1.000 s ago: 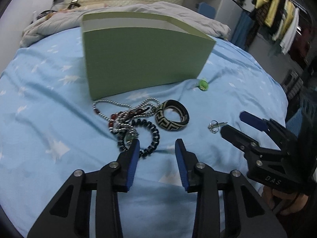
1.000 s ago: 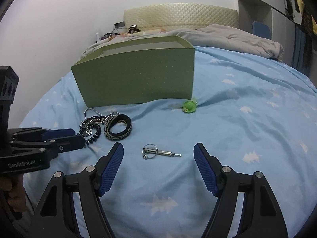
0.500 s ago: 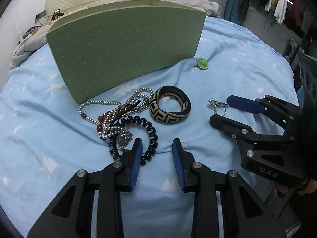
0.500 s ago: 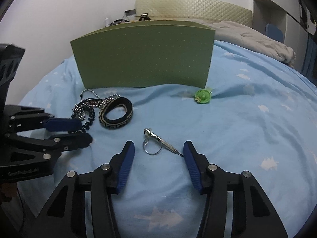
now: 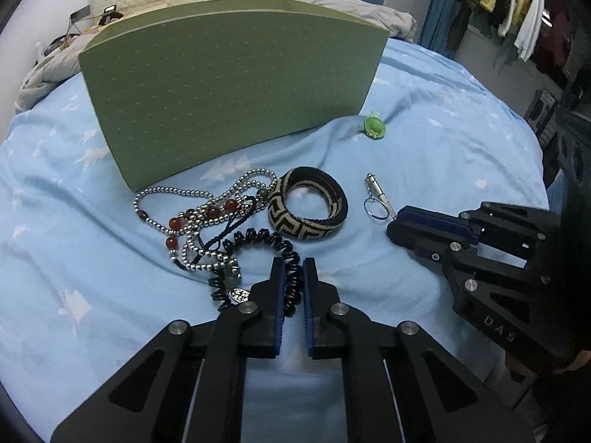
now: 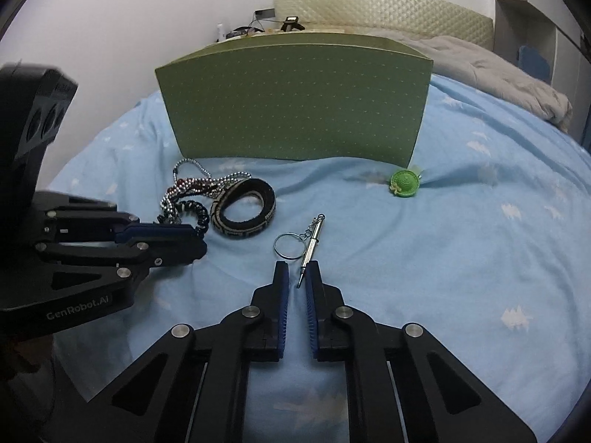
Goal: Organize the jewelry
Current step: 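Reach left tool to the black coil bracelet while right tool closes on silver keychain, then lift the coil bracelet with left tool while right tool lifts the keychain screwdriver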
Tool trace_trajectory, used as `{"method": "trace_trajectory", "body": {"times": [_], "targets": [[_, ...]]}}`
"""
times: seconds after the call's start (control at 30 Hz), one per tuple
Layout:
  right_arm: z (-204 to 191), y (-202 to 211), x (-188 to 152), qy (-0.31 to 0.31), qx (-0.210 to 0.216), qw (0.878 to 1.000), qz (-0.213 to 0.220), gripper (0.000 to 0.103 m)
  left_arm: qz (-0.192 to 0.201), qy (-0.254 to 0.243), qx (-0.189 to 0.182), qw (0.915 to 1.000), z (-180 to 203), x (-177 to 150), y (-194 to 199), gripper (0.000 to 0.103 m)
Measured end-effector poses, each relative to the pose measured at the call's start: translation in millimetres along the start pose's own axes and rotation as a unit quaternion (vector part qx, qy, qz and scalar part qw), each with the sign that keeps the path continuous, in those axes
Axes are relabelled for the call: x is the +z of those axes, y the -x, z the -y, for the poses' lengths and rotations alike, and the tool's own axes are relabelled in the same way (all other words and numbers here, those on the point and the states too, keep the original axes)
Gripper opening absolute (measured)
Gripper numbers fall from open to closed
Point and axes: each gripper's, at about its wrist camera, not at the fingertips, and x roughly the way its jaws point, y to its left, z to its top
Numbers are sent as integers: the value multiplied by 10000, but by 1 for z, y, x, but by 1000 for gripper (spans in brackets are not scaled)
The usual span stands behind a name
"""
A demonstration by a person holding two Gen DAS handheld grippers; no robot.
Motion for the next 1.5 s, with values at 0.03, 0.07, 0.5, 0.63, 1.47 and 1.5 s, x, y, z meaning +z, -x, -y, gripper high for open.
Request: {"method": "trace_trajectory", "body": {"times": [0.03,0.07,0.5,0.63,1.47,1.5], "targets": [[3,-1,1,-139,69,9999,0,8,12,42,-21,10000,-1,0,1,8],[5,0,1,-198,102,9998,12,9,25,79,-35,10000,-1,0,1,8],[5,-23,17,-135,-275,9995,-13,10,166,454,-309,9984,-5,1,8,8],[2,-19,20,-73,-269,9996,-74,3,208,551,-397,9975,-5,2,16,8],[-32,99,47,-364,-740,9961,314,3,894,1003,-914,9867,-4,30,124,8],[-34,102,49,-365,-739,9960,332,3,917,1025,-930,9861,-5,32,128,8]]}}
